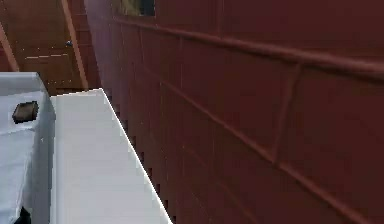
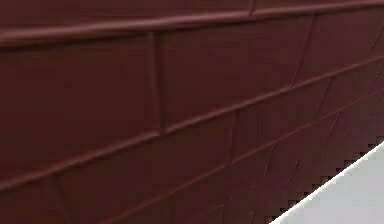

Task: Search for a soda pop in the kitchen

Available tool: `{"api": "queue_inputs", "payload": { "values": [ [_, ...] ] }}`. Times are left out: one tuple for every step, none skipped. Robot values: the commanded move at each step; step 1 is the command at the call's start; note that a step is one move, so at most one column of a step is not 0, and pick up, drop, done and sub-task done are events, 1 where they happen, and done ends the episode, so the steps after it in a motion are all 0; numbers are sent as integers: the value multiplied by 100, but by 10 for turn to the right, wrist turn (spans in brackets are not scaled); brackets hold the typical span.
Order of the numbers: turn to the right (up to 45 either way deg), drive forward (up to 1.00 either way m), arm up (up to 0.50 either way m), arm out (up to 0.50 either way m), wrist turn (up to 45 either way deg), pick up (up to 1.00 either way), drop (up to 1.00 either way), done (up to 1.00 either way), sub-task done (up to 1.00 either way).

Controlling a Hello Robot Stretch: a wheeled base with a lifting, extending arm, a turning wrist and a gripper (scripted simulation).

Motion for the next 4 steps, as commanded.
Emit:
{"api": "queue_inputs", "payload": {
  "values": [
    [450, 0, 0, 0, 0, 0, 0, 0, 0],
    [450, 0, 0, 0, 0, 0, 0, 0, 0],
    [450, 0, 0, 0, 0, 0, 0, 0, 0],
    [210, 0, 0, 0, 0, 0, 0, 0, 0]
  ]
}}
